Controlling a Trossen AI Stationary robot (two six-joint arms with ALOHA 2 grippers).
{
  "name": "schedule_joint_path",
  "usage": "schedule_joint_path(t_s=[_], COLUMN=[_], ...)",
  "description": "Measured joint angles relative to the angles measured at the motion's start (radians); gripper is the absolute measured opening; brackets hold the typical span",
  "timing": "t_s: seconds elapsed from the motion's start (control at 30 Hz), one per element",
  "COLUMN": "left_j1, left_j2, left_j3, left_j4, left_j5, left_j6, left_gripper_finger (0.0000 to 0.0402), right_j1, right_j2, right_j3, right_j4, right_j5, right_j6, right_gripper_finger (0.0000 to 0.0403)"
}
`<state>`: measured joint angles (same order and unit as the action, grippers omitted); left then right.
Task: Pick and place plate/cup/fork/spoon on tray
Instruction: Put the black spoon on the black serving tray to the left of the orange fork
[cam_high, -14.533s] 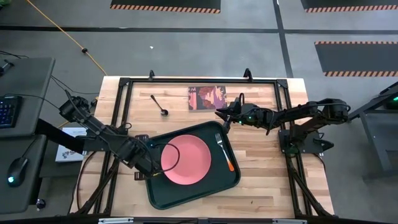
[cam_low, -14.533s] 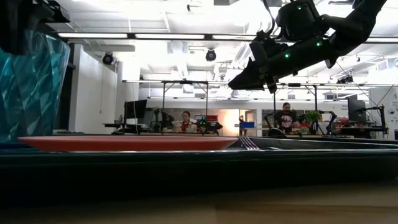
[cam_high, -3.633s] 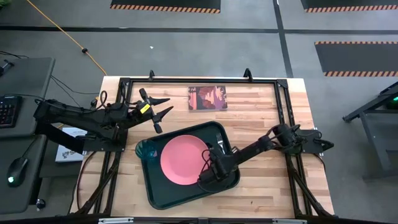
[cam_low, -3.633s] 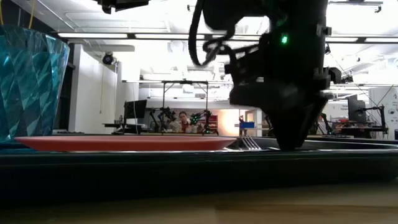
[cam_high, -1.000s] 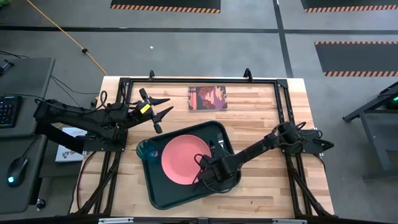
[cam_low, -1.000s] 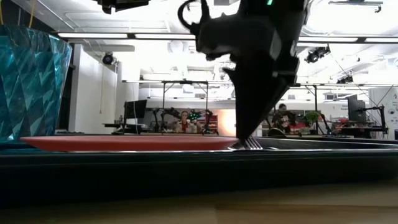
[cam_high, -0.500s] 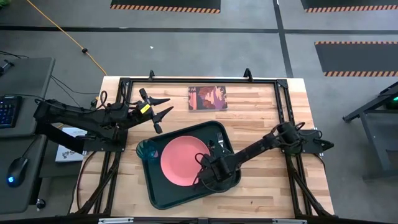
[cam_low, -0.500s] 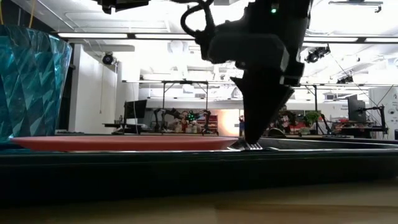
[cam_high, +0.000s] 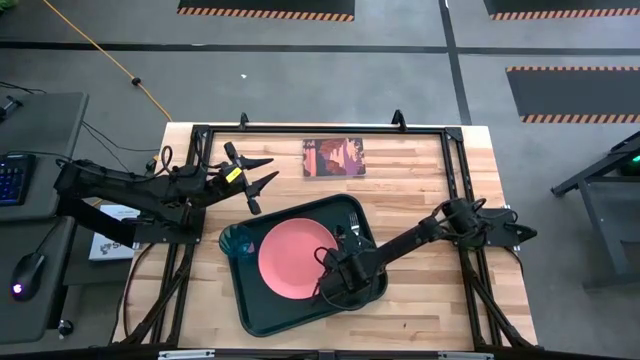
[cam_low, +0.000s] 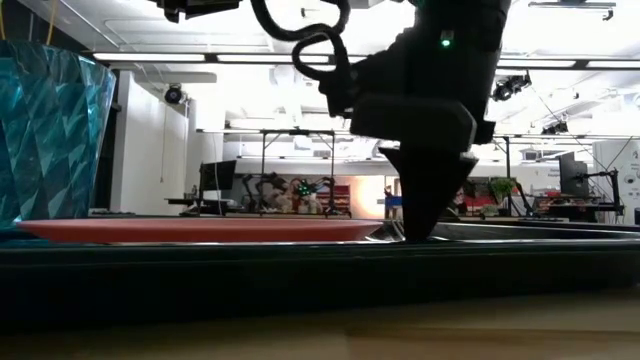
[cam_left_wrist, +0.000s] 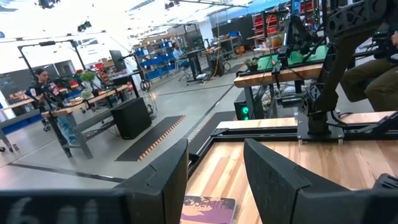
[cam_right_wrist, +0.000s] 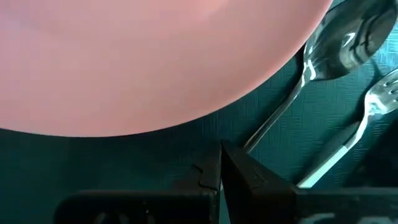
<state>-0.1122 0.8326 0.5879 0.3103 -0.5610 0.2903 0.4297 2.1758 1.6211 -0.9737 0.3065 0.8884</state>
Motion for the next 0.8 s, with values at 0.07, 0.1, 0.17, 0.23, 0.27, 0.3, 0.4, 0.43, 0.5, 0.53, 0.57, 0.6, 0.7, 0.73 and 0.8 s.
schedule_joint_path(t_s=[0.07, 0.1, 0.17, 0.23, 0.27, 0.3, 0.4, 0.43, 0.5, 0.53, 0.57, 0.6, 0.7, 0.73, 0.8], left_j1=[0.000, 0.000, 0.000, 0.000, 0.000, 0.000, 0.000, 0.000, 0.000, 0.000, 0.000, 0.000, 0.000, 0.000, 0.000], left_j2=[0.000, 0.000, 0.000, 0.000, 0.000, 0.000, 0.000, 0.000, 0.000, 0.000, 0.000, 0.000, 0.000, 0.000, 0.000], left_j3=[0.000, 0.000, 0.000, 0.000, 0.000, 0.000, 0.000, 0.000, 0.000, 0.000, 0.000, 0.000, 0.000, 0.000, 0.000], left_j4=[0.000, 0.000, 0.001, 0.000, 0.001, 0.000, 0.000, 0.000, 0.000, 0.000, 0.000, 0.000, 0.000, 0.000, 0.000], left_j5=[0.000, 0.000, 0.000, 0.000, 0.000, 0.000, 0.000, 0.000, 0.000, 0.000, 0.000, 0.000, 0.000, 0.000, 0.000], left_j6=[0.000, 0.000, 0.000, 0.000, 0.000, 0.000, 0.000, 0.000, 0.000, 0.000, 0.000, 0.000, 0.000, 0.000, 0.002], left_gripper_finger=[0.0145, 0.0145, 0.0145, 0.0145, 0.0145, 0.0145, 0.0145, 0.0145, 0.0145, 0.0145, 0.0145, 0.0145, 0.0145, 0.0145, 0.0145], right_j1=[-0.004, -0.004, -0.006, -0.006, -0.006, -0.006, -0.006, -0.006, -0.006, -0.006, -0.006, -0.006, -0.006, -0.006, -0.006], right_j2=[0.003, 0.007, 0.015, 0.016, 0.016, 0.016, 0.016, 0.016, 0.016, 0.016, 0.016, 0.016, 0.016, 0.016, 0.014], right_j3=[0.000, 0.000, 0.000, 0.000, 0.000, 0.000, 0.000, 0.000, 0.000, 0.000, 0.000, 0.000, 0.000, 0.000, 0.000], right_j4=[0.006, 0.002, 0.005, 0.002, 0.001, -0.001, -0.013, -0.019, -0.028, -0.031, -0.032, -0.032, -0.032, -0.032, -0.035], right_j5=[0.000, -0.001, 0.000, 0.000, 0.000, 0.000, -0.001, -0.003, -0.004, -0.004, -0.003, -0.004, -0.003, -0.002, 0.008], right_j6=[-0.006, -0.007, -0.010, -0.018, -0.024, -0.026, -0.039, -0.043, -0.052, -0.053, -0.057, -0.059, -0.063, -0.063, -0.068], right_gripper_finger=[0.0000, 0.0000, 0.0000, 0.0000, 0.0000, 0.0000, 0.0000, 0.0000, 0.0000, 0.0000, 0.0000, 0.0000, 0.0000, 0.0000, 0.0000])
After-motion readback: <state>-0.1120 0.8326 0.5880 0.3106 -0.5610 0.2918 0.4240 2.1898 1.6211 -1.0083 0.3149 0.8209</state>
